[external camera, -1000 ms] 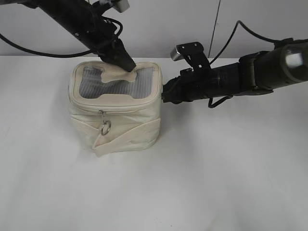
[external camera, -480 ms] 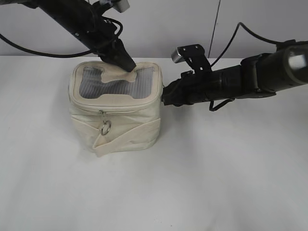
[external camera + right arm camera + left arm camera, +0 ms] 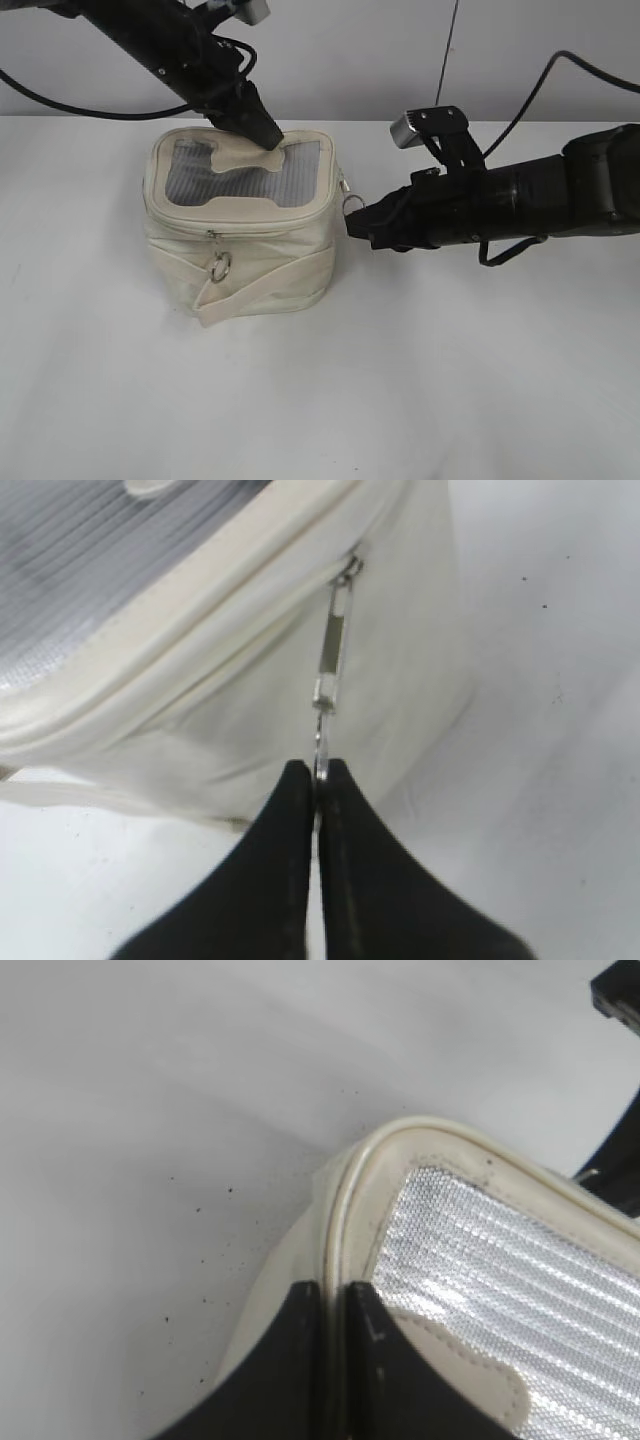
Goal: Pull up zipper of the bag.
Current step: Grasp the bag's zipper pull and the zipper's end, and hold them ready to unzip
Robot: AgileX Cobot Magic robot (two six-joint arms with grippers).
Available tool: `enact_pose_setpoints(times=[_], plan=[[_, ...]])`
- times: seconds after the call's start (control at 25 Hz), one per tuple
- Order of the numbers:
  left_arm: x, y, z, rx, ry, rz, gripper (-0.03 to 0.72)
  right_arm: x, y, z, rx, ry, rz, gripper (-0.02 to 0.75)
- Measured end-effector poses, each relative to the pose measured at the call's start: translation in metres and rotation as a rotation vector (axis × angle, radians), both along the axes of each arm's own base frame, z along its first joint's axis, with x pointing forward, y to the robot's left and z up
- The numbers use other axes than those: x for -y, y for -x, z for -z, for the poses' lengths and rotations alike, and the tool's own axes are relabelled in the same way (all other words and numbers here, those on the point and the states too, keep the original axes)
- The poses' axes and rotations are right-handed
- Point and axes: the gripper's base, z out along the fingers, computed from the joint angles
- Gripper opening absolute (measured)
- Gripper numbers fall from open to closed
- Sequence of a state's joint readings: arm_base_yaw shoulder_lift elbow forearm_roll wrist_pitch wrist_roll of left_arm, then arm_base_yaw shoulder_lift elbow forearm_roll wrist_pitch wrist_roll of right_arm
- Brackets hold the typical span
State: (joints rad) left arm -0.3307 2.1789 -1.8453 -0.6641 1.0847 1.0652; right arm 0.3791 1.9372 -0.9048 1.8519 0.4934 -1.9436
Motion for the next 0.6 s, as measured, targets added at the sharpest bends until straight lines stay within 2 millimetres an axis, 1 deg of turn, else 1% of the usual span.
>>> enact_pose_setpoints(times=[0.24, 0.32, 0.44, 0.52, 0.6], plan=[[0.001, -0.001, 0.000, -0.025, 0.007, -0.049, 0.044, 0.009, 0.035, -0.007, -0.040, -0.031, -0.020, 0.009], [0.001, -0.001, 0.000, -0.035, 0.009, -0.071, 0.044, 0.008, 0.047, -0.008, -0.056, -0.053, -0.044, 0.009], [0.002, -0.002, 0.000, -0.058, 0.015, -0.122, 0.044, -0.005, 0.060, -0.008, -0.064, -0.053, -0.098, 0.009], [0.003, -0.002, 0.000, -0.072, 0.019, -0.148, 0.044, -0.021, 0.071, -0.009, -0.061, -0.045, -0.155, 0.009], [0.005, -0.002, 0.000, -0.080, 0.023, -0.167, 0.044, -0.038, 0.076, -0.012, -0.048, -0.029, -0.187, 0.009]])
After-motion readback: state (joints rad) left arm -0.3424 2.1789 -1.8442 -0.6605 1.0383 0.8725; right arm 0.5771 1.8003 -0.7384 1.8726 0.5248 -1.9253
